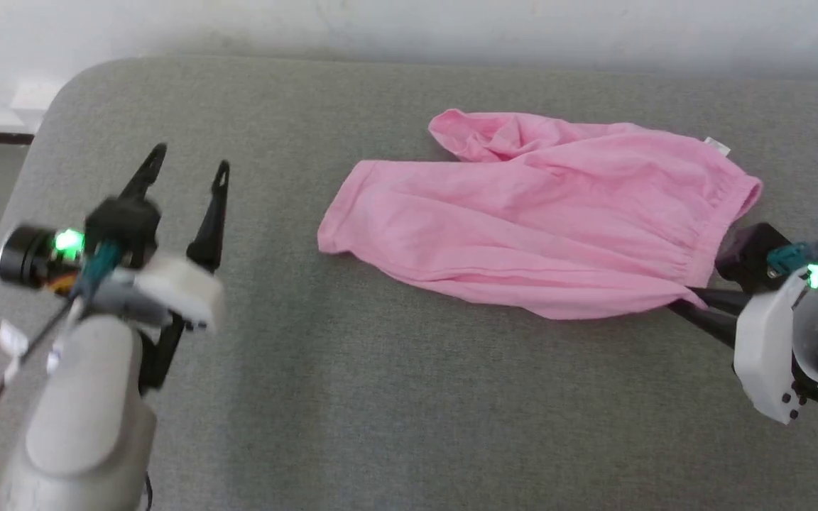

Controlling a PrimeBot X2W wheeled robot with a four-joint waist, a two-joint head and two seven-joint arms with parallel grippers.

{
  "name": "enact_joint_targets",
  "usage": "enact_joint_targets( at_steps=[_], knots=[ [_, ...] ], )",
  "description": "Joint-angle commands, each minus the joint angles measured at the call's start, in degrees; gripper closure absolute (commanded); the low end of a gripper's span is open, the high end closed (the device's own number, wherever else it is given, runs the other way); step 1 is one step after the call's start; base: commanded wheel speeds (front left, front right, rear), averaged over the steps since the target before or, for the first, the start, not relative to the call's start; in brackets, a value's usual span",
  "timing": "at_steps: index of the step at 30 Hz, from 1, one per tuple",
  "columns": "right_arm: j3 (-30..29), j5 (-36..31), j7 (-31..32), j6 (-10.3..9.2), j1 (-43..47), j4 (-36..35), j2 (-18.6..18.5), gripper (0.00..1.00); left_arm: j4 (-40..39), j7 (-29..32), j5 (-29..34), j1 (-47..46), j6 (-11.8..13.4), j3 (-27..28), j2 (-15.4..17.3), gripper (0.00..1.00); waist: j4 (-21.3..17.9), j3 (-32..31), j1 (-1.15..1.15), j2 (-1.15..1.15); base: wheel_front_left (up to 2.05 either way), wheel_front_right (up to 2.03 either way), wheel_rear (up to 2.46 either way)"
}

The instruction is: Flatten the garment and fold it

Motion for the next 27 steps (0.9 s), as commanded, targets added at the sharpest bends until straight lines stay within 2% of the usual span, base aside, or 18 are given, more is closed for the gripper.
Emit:
enact_joint_targets(
  at_steps=[1,4,5,10,13,15,19,27],
  knots=[
    [-0.9,-0.2,-0.3,-0.04,1.5,-0.7,0.1,1.00,1.4,3.2,-0.8,-3.2,-1.2,-1.9,1.2,0.00,-0.8,-0.2,0.00,0.00,0.00,0.00,0.00],
    [-2.4,-1.0,-0.3,-0.04,3.0,-1.0,0.7,1.00,3.2,11.8,-3.6,-8.6,-2.3,-8.9,3.7,0.00,-1.5,0.4,0.00,0.00,0.00,0.00,0.00],
    [-2.4,-1.0,-0.3,-0.04,3.0,-1.0,0.7,1.00,3.2,11.8,-3.6,-8.6,-2.3,-8.9,3.7,0.00,-1.5,0.4,0.00,0.00,0.00,0.00,0.00],
    [-3.9,-2.7,0.1,-0.04,4.4,-0.3,2.9,1.00,2.1,26.3,-17.4,-16.2,-2.3,-28.8,9.8,0.00,-2.3,1.7,0.00,0.00,0.00,0.00,0.00],
    [-4.4,-3.7,0.4,-0.04,4.2,-0.3,4.0,1.00,0.7,32.9,-24.3,-20.9,-2.3,-38.7,14.0,0.00,-3.1,2.9,0.00,0.00,0.00,0.00,0.00],
    [-4.6,-4.2,0.6,-0.04,3.6,-0.3,4.7,1.00,0.5,36.0,-28.7,-23.4,-2.3,-43.7,15.7,0.00,-3.8,3.8,0.00,0.00,0.00,0.00,0.00],
    [-4.7,-5.2,0.7,-0.04,2.2,-0.6,6.0,1.00,1.9,40.1,-34.4,-28.0,-2.4,-51.8,18.0,0.00,-5.5,5.7,0.00,0.00,0.00,0.00,0.00],
    [-4.2,-6.1,0.1,-0.04,-0.2,-0.6,7.7,1.00,9.1,39.6,-40.8,-33.3,-2.4,-62.3,18.9,0.00,-8.6,8.9,0.00,0.00,0.00,0.00,0.00]
  ],
)
